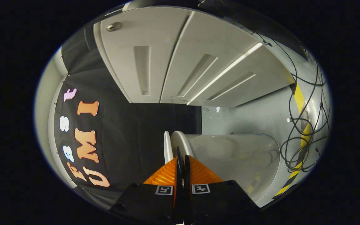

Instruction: Open the toilet lid.

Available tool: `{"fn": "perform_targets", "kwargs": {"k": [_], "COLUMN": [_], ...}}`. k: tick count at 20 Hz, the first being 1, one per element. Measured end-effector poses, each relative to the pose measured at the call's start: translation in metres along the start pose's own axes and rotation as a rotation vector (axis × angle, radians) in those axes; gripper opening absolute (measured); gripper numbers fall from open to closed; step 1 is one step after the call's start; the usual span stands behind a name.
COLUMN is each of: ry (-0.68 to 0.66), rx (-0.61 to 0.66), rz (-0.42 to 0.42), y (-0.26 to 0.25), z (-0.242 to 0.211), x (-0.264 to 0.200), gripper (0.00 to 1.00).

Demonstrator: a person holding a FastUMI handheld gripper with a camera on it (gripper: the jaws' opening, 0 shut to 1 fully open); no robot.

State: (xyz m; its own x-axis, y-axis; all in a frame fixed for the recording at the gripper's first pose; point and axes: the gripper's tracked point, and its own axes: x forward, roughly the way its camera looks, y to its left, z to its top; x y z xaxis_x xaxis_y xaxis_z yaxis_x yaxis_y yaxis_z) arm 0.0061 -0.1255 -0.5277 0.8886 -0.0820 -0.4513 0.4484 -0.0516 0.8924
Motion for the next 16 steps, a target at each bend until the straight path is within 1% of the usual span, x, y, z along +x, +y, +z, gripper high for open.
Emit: {"fn": "perform_targets", "kwargs": {"k": [8, 13, 16], "ry": [-0.042, -0.038, -0.094], "rx": [-0.127, -0.273, -0.366], "rz": [0.077, 0.097, 0.111], "y": [0.087, 0.136, 0.167], "z": [-0.012, -0.028, -0.033], "x": [-0.018, -0.028, -0.026], "gripper": [0.08, 0.08, 0.08]}}
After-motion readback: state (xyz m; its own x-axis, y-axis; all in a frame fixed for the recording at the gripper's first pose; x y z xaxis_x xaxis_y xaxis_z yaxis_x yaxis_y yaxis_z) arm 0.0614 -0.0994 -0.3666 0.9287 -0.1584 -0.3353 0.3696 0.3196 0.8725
